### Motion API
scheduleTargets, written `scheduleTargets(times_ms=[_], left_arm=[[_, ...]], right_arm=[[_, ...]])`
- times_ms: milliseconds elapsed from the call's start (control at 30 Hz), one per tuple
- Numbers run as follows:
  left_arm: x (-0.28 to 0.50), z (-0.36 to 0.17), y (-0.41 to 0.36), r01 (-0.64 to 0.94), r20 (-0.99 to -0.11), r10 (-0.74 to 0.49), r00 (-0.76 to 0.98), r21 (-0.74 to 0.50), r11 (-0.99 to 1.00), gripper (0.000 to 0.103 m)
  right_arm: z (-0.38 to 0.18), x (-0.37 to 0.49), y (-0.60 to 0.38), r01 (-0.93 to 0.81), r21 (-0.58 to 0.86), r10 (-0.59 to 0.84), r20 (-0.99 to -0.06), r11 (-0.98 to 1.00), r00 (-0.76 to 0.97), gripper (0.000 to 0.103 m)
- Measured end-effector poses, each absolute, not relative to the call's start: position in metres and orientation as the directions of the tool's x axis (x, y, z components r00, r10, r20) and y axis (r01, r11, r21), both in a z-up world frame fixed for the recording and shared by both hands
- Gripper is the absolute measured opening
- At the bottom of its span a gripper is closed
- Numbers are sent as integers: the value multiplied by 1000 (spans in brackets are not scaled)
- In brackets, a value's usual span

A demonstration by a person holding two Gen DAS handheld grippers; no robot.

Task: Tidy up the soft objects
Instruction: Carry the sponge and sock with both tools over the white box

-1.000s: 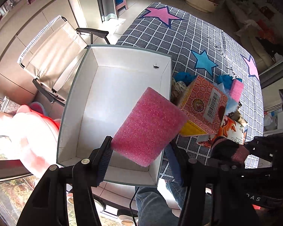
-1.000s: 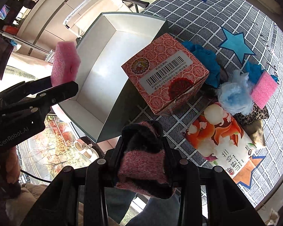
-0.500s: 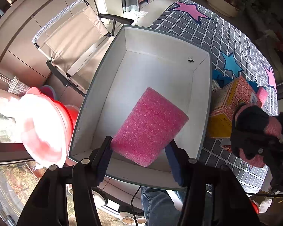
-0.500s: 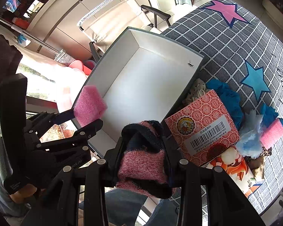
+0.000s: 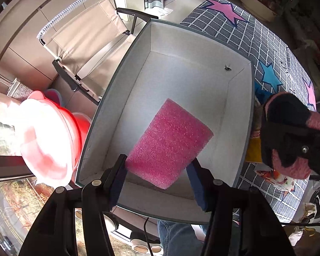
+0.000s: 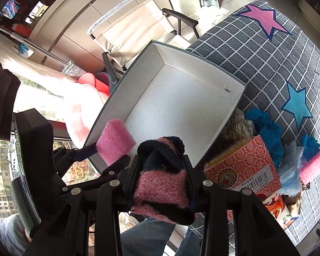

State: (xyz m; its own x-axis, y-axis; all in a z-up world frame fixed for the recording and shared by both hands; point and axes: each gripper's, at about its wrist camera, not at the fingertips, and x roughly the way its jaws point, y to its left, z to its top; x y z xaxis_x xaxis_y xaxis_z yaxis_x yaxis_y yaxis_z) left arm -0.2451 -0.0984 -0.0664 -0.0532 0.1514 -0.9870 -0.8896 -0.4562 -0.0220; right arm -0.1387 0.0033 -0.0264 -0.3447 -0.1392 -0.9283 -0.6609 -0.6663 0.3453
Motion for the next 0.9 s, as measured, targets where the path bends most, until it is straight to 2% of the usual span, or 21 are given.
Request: scheduleTargets(times_ms=[900], left_arm=[[-251, -77, -96, -888, -992, 119, -34, -25, -458, 60]], right_arm=[[-40, -158, 4, -663, 323, -151, -941, -675, -304, 38]])
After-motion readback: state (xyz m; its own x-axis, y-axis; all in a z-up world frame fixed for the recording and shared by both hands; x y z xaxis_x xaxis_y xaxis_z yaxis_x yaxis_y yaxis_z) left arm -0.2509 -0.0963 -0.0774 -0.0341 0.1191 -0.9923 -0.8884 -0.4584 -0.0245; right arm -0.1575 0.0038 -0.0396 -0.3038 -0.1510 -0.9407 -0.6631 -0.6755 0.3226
